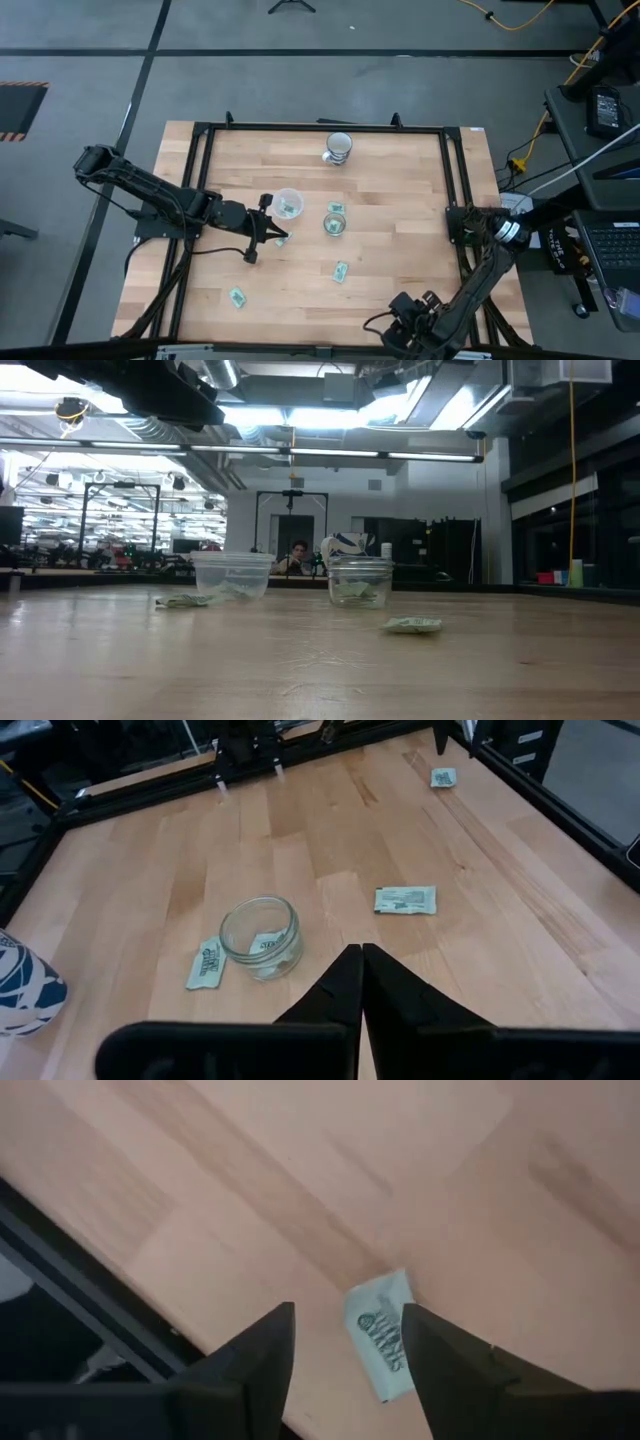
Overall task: Pick and place Stevia / Truvia into bins
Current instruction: Put the stevia packet into the transparent container
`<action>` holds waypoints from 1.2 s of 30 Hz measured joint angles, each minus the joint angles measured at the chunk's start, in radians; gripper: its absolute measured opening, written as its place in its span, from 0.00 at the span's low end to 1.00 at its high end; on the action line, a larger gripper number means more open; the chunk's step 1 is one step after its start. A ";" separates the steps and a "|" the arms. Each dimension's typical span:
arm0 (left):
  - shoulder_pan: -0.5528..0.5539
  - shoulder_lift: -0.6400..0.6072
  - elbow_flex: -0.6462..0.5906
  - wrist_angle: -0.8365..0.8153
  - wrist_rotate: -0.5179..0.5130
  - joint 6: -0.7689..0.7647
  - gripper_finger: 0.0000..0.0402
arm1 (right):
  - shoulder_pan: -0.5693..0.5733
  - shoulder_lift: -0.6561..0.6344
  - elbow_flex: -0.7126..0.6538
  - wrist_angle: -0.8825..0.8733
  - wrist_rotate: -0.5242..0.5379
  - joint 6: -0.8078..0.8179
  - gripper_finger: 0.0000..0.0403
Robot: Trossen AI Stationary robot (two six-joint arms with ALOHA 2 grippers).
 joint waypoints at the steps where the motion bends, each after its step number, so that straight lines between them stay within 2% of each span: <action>1: 0.000 0.000 0.000 0.000 0.000 0.000 0.01 | 0.000 0.009 0.000 0.007 -0.017 0.000 0.47; 6: 0.000 0.000 0.000 0.000 0.000 0.000 0.01 | 0.000 0.043 0.000 0.006 -0.061 -0.001 0.47; 19: 0.000 0.000 0.000 0.000 0.000 -0.002 0.01 | -0.001 0.127 0.000 0.018 -0.062 -0.003 0.47; 30: 0.000 0.000 0.000 0.000 0.000 -0.028 0.01 | 0.000 0.147 0.004 0.025 -0.054 -0.003 0.47; 33: 0.000 0.000 0.000 0.000 0.000 -0.028 0.01 | 0.000 0.148 0.003 0.028 -0.055 -0.003 0.43; 36: 0.000 0.000 0.000 0.000 0.000 -0.028 0.01 | -0.001 0.149 0.002 0.033 -0.055 -0.003 0.35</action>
